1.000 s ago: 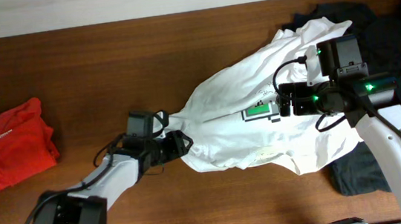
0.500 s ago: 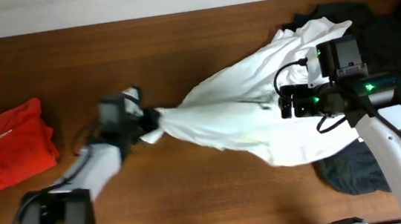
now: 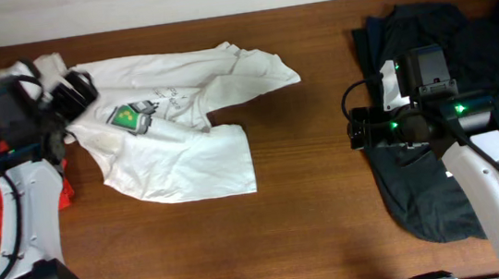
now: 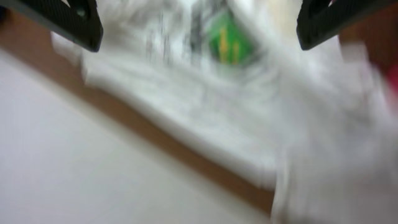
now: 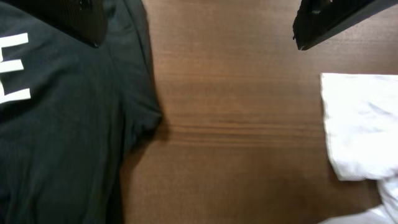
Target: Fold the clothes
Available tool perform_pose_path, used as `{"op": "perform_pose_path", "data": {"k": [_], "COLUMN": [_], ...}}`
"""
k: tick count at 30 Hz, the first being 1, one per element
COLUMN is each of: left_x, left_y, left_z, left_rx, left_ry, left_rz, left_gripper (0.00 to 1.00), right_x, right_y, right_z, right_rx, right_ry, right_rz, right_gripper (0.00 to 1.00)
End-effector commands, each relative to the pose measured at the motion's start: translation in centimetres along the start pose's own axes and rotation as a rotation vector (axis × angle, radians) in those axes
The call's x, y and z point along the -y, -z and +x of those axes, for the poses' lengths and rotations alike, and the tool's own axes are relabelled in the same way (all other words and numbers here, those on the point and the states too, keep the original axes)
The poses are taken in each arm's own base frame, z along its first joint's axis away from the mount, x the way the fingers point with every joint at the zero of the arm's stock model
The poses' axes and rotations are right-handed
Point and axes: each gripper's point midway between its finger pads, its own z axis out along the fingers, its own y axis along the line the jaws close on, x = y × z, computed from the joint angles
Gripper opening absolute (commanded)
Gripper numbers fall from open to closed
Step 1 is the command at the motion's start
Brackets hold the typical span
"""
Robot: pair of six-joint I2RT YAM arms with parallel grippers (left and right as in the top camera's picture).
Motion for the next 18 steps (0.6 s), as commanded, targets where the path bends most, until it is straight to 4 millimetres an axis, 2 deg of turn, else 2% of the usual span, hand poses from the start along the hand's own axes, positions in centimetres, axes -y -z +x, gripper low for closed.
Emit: {"op": "perform_pose_path", "data": {"k": [1, 3, 4, 8, 14, 18], "left_x": [0.9, 1.4, 1.9, 3.2, 2.6, 1.9], "left_y": [0.1, 1.0, 2.0, 4.1, 4.8, 4.9], "left_z": [6.8, 11.0, 14.0, 20.6, 27.5, 30.6], "left_rx": [-0.244, -0.403, -0.511, -0.723, -0.83, -0.85], "left_ry": [-0.007, -0.006, -0.015, -0.041, 0.128, 0.181], "left_rz": [-0.034, -0.064, -0.083, -0.135, -0.252, -0.291], "left_gripper": [0.99, 1.0, 0.99, 0.99, 0.99, 0.99], "right_x": [0.4, 0.4, 0.4, 0.4, 0.4, 0.5], "right_y": [0.4, 0.4, 0.4, 0.4, 0.4, 0.4], "right_z": [-0.4, -0.4, -0.4, -0.4, -0.3, -0.2], "right_rx": [0.016, 0.016, 0.015, 0.015, 0.01, 0.007], "right_ry": [-0.016, -0.016, -0.016, -0.016, -0.016, -0.016], "right_rz": [0.019, 0.019, 0.02, 0.019, 0.02, 0.02], "right_gripper": [0.99, 0.99, 0.99, 0.99, 0.98, 0.98]}}
